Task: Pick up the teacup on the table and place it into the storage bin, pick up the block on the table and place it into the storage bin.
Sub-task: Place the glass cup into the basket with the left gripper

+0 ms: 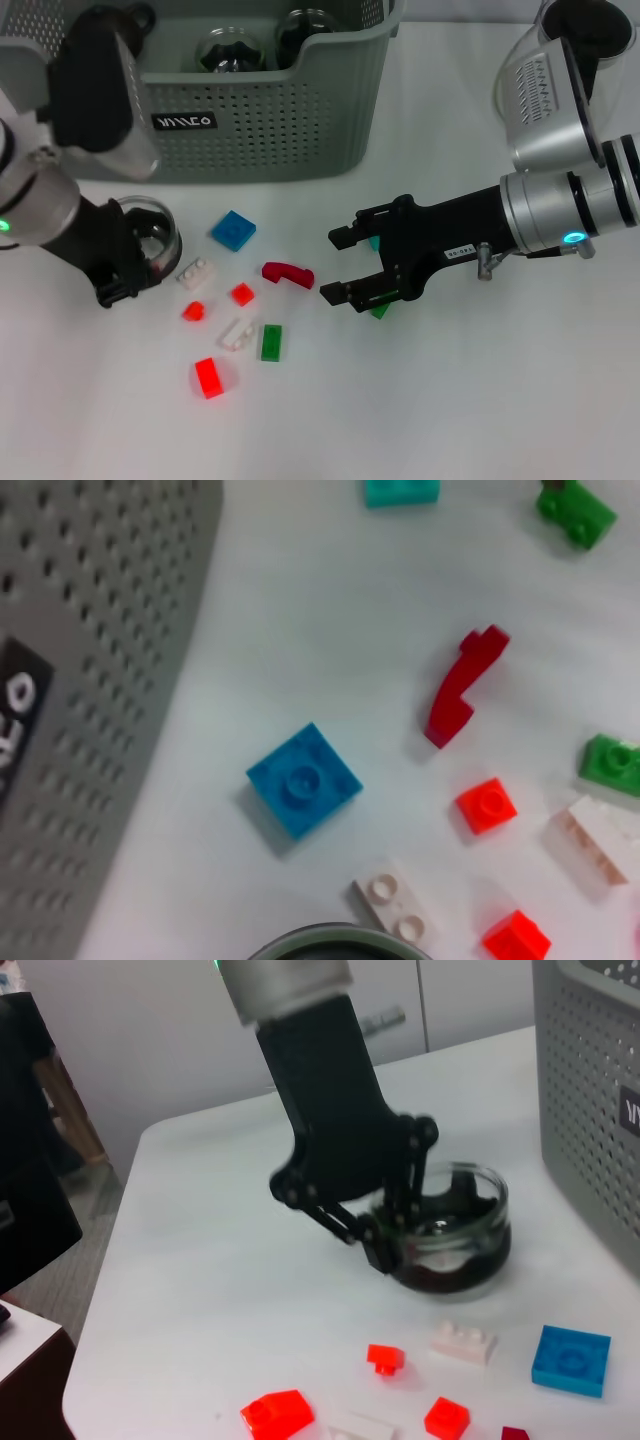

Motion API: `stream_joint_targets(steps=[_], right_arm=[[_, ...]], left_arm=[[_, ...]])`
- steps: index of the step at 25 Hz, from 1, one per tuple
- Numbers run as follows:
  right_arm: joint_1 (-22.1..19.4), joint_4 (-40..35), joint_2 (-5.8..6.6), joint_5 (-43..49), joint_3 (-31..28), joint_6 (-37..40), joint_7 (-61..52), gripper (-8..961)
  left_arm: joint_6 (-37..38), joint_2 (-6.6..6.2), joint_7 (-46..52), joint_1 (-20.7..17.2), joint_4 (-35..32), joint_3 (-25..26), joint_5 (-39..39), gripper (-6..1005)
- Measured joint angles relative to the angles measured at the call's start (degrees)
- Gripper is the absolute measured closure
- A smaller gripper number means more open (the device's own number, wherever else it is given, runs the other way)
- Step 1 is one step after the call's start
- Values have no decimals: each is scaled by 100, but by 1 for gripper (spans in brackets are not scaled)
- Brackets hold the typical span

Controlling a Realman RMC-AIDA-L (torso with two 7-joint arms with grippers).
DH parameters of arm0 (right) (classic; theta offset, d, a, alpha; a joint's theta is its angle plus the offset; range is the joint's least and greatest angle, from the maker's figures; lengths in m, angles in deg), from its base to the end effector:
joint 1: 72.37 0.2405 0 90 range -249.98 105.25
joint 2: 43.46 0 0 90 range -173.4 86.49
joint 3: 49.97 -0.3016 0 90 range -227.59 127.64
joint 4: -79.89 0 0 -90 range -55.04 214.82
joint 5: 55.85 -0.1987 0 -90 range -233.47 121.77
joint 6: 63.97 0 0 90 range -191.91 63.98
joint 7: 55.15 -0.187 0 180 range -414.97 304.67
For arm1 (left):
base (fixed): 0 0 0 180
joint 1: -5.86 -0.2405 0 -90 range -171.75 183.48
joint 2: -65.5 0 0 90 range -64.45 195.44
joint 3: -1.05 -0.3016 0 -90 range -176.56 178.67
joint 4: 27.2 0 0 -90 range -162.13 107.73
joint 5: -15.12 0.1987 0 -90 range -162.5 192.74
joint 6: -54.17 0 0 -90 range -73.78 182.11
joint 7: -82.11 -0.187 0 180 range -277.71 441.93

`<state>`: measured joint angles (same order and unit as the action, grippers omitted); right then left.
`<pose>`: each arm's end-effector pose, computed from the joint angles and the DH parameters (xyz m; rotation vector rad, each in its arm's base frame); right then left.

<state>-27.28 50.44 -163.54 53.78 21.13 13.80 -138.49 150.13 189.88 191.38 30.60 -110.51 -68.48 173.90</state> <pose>0.1970 0.3619 -0.1529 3.0580 -0.3208 -0.3155 -0.2950 0.3247 -0.0453 -2.7861 -0.4209 0.7182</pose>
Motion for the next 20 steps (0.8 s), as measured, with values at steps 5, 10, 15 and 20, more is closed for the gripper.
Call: stream_joint_targets(steps=[5,10,15,20], right_arm=[[0,-1,16,3,-1,1,2,193],[3,-20,24,8,-8,-9,13,193],[20,-42,48,30,-4,43,18,193],[3,-139,52,35,32,82,20,193]], left_arm=[[926,-22,-69,47,-692,838,-855,946],[1822,-146,-132,449,-588,2372,-2272,934],[1902,-376,311,895,-270,3433,-3107,922],[1330,-918,777,1560,639,3877,-3494,909]])
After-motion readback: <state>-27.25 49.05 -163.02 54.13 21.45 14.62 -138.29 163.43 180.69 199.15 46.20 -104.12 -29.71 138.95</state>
